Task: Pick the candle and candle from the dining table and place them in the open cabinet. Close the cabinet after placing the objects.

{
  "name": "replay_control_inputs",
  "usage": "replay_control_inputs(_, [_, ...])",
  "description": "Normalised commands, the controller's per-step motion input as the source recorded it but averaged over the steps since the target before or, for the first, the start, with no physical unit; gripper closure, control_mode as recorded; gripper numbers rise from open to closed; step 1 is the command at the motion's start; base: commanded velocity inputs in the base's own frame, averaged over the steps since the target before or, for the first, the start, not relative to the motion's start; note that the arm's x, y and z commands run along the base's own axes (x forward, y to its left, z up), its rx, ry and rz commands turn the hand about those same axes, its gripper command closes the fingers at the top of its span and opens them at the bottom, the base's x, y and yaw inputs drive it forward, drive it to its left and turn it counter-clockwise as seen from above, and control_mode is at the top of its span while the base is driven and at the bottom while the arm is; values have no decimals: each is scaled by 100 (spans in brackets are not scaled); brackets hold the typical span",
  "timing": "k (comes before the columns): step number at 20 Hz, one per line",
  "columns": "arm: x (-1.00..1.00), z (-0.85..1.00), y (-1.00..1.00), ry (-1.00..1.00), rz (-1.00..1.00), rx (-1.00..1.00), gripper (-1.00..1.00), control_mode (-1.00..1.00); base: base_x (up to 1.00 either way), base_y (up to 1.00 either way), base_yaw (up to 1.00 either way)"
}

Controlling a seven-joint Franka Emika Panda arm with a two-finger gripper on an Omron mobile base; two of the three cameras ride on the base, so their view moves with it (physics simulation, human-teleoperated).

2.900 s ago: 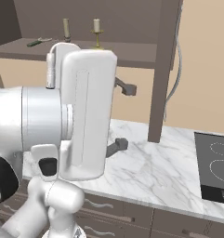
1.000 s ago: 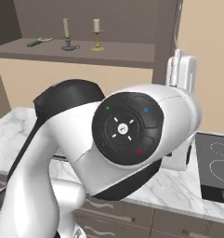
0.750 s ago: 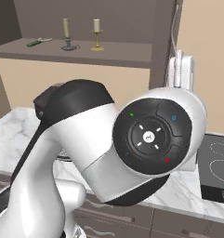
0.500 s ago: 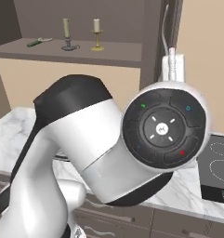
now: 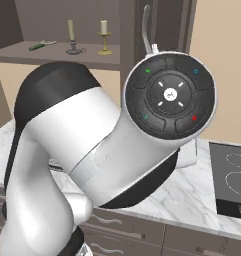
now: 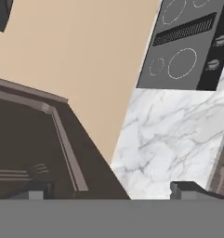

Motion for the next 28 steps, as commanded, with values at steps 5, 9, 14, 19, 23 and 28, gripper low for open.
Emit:
replay_control_inputs(5, [41, -14, 50, 3, 12, -3, -100, -100, 0, 0, 0])
replay_control_inputs(9, [43, -15, 51, 0, 11, -1, -100, -100, 0, 0, 0])
replay_control_inputs(14, [45, -19, 50, 2, 11, 0, -100, -100, 0, 0, 0])
replay_control_inputs(19, [56, -22, 47, 0, 10, 0, -100, -100, 0, 0, 0])
replay_control_inputs(23, [61, -28, 47, 0, 9, 0, -100, -100, 0, 0, 0])
replay_control_inputs(28, [64, -23, 47, 0, 7, 1, -100, -100, 0, 0, 0])
